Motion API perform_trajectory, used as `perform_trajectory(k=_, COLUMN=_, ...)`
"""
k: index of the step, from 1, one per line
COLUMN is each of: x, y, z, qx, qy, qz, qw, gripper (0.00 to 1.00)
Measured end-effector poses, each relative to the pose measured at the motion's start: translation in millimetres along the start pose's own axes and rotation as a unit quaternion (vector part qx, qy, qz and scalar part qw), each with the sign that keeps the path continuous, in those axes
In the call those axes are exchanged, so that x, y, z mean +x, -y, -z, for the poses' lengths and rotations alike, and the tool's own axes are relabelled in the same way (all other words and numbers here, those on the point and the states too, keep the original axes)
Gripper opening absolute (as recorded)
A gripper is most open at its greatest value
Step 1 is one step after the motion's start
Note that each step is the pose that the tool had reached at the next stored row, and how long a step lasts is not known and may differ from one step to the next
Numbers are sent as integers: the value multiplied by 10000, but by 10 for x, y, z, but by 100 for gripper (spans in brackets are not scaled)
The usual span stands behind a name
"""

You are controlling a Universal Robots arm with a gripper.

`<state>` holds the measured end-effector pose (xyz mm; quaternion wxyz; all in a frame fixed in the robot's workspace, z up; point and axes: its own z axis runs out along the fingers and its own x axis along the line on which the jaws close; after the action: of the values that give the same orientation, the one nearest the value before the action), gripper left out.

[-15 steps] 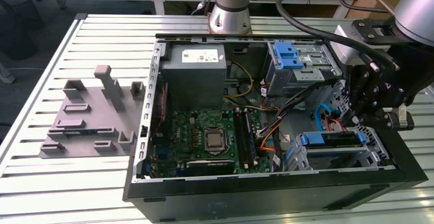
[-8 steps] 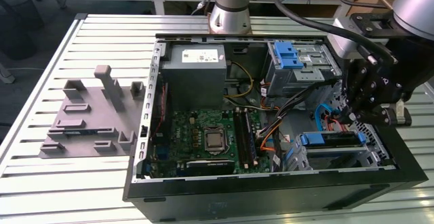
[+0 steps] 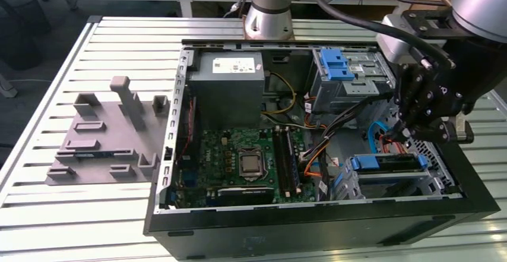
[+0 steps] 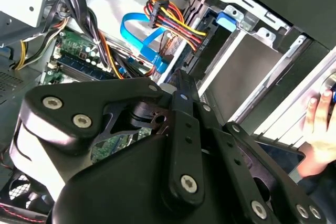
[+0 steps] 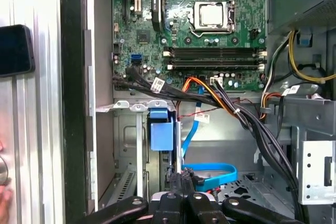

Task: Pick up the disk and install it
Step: 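Insert the second disk wire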

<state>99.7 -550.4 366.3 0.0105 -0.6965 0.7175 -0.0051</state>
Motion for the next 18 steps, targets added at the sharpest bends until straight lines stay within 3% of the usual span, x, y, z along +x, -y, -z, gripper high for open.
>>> perform_trajectory(k=5, x=-33, y=-4, z=1, qx=-3, qy=5, qz=-4, qw=10000, gripper=11)
perform_trajectory(k=11, x=-138, y=-7, z=2, qx=-4, qy=4, qz=-12, qw=10000, gripper=11)
perform_trajectory(k=12, x=-148, y=-7, z=1, qx=-4, qy=5, qz=-13, qw=10000, gripper=18)
perform_trajectory(k=18, x=-166, y=-8, z=-16, qx=-4, qy=4, qz=-14, qw=10000, gripper=18)
